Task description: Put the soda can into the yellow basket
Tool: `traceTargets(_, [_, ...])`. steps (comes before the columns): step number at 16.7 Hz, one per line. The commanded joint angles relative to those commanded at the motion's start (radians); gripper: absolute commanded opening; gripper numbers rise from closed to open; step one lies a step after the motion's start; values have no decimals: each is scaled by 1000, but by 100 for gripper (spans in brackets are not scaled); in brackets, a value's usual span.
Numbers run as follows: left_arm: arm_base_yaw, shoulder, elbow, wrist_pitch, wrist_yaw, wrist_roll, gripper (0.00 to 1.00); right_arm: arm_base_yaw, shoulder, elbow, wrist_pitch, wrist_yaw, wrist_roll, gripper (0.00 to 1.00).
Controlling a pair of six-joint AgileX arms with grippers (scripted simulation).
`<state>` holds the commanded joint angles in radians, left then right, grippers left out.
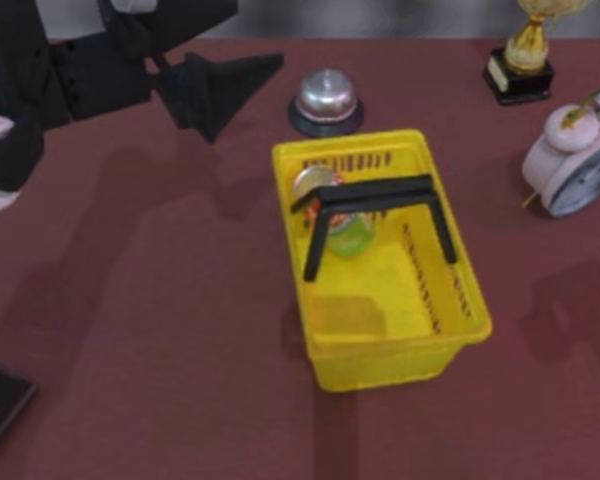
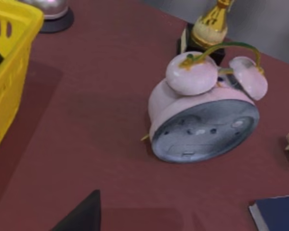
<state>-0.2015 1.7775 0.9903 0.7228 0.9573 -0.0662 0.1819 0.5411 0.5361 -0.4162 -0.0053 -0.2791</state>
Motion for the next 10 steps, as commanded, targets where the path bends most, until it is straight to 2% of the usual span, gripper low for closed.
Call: traceTargets(10, [150, -1096, -524, -399, -580, 3, 100, 299, 1115, 1095, -733, 3, -483, 100])
